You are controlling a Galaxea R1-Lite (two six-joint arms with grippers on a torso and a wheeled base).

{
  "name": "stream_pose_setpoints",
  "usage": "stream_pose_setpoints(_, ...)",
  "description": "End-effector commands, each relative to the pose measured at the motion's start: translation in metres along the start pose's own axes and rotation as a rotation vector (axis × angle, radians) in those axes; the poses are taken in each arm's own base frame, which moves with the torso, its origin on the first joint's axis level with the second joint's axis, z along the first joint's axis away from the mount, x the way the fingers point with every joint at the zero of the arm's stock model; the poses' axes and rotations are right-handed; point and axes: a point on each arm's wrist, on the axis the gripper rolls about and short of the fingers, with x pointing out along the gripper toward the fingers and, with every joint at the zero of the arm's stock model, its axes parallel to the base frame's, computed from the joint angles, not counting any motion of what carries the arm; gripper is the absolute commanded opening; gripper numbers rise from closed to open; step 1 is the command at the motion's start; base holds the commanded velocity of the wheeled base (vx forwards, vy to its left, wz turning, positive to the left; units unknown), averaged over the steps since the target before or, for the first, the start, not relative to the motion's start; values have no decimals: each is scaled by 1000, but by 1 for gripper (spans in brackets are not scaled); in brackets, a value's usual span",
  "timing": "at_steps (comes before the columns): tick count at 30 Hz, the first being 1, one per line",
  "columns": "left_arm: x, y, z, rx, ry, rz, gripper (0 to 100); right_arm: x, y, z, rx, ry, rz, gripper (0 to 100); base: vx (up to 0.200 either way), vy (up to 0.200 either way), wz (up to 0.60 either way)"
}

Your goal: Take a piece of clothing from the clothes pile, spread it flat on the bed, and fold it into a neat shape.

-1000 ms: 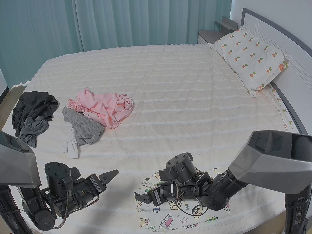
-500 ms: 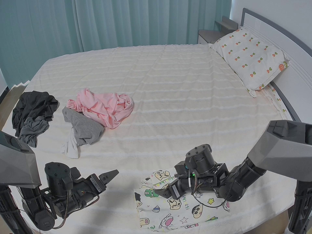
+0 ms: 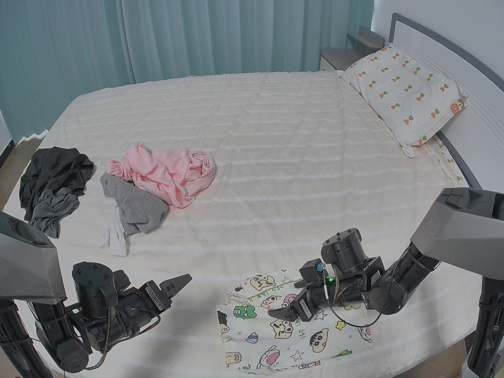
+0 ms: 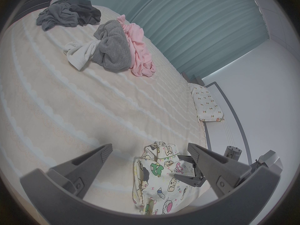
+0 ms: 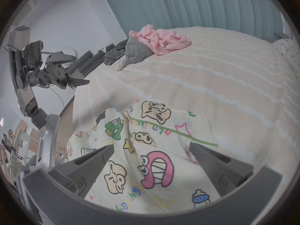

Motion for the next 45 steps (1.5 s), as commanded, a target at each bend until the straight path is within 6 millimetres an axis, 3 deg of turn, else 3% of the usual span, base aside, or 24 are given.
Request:
stream_pose_setpoints(1,-3,3,-2,0,12,16,100,4,2,-4,-11,18,8,0,0,0,0)
stream_pose_setpoints(13,-3,3,-2,0,11,15,100,-2,0,-7,-15,24,0,0,0,0,0)
stream_pose_setpoints(25,-3,3,-2,0,10,14,100,-14,2,10,-9,-45,10,0,0,0,0)
stream_pose_setpoints(39,-3,3,-2,0,10,14,100,-12,-14,17,257,-73,94,0,0,0,0)
stream_pose_setpoints(45,-3,2,-1,0,5,6,100,-5,-19,5,340,-14,172,0,0,0,0)
